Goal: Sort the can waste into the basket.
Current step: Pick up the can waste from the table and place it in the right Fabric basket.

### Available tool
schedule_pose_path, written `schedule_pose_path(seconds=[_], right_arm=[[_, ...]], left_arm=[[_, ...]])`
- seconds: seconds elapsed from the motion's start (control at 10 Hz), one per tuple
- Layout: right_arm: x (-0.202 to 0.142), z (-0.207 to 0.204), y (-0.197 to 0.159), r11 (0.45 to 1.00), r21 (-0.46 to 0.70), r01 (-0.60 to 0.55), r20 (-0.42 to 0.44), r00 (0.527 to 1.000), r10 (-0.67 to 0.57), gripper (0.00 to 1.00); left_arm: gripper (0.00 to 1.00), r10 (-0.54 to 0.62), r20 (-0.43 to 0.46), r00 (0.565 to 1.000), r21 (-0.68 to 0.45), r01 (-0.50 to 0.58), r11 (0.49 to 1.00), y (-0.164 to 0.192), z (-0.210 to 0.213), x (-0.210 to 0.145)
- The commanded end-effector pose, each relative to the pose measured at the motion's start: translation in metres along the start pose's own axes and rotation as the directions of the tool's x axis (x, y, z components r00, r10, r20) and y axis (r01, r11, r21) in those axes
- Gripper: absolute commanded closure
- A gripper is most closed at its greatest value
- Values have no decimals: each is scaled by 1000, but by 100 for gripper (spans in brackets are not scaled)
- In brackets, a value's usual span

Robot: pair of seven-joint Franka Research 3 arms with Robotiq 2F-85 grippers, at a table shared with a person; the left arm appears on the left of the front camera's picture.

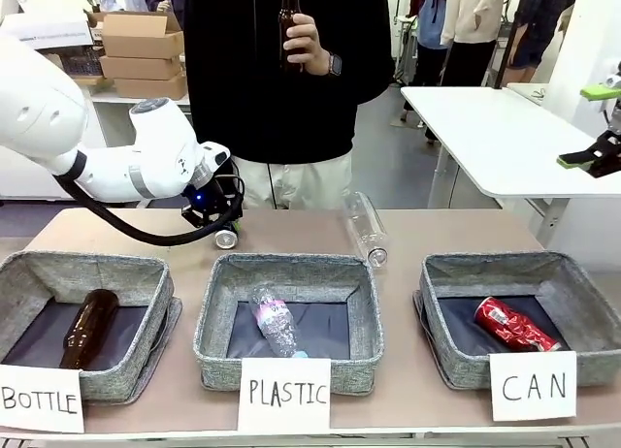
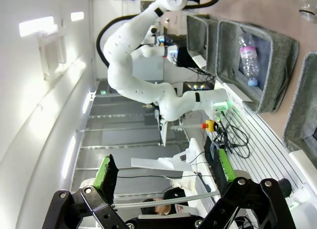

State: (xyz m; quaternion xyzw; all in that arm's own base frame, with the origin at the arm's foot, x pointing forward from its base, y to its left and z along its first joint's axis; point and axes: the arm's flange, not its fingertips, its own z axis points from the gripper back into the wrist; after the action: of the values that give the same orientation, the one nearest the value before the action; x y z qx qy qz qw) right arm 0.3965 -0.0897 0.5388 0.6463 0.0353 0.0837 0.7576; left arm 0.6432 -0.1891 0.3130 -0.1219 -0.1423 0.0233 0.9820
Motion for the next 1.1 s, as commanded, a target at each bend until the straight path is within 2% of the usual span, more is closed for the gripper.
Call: schedule_pose_path(seconds=[0.0, 0.1, 0.2, 0.3, 0.5, 0.7, 0.8, 0.9, 1.0], right_arm=[[-2, 2, 1, 1000, -5, -23, -11, 1000, 22, 0], [-2, 2, 1, 1000, -5, -23, -11, 1000, 22, 0], [-2, 2, 1, 1000, -5, -23, -11, 1000, 22, 0], [-2, 2, 1, 1000, -5, -23, -11, 1000, 22, 0], [-2, 2, 1, 1000, -5, -23, -11, 1000, 22, 0], [-2, 2, 1, 1000, -5, -23, -11, 1000, 22, 0], [-2, 2, 1, 1000, -5, -23, -11, 1000, 22, 0], [-2, 2, 1, 1000, -5, -23, -11, 1000, 22, 0], [-2, 2, 1, 1000, -5, -23, -11, 1000, 22, 0]], left_arm=[[100, 22, 16, 1000, 48, -23, 999, 1, -4, 0], [100, 30, 32, 999, 50, -32, 998, 3, 3, 2], [100, 57, 37, 998, 39, -58, 998, 8, 31, 7], [100, 59, 65, 996, 26, -60, 998, 16, 78, 11], [100, 64, 61, 996, -32, -62, 998, 26, 186, -3], [100, 33, 42, 999, -91, -29, 995, 32, 261, -51], [100, -50, -31, 998, -151, 45, 987, 35, 283, -89], [100, -159, 9, 987, -210, 157, 965, 40, 297, -137], [100, -243, 92, 966, -248, 259, 933, 47, 305, -186]])
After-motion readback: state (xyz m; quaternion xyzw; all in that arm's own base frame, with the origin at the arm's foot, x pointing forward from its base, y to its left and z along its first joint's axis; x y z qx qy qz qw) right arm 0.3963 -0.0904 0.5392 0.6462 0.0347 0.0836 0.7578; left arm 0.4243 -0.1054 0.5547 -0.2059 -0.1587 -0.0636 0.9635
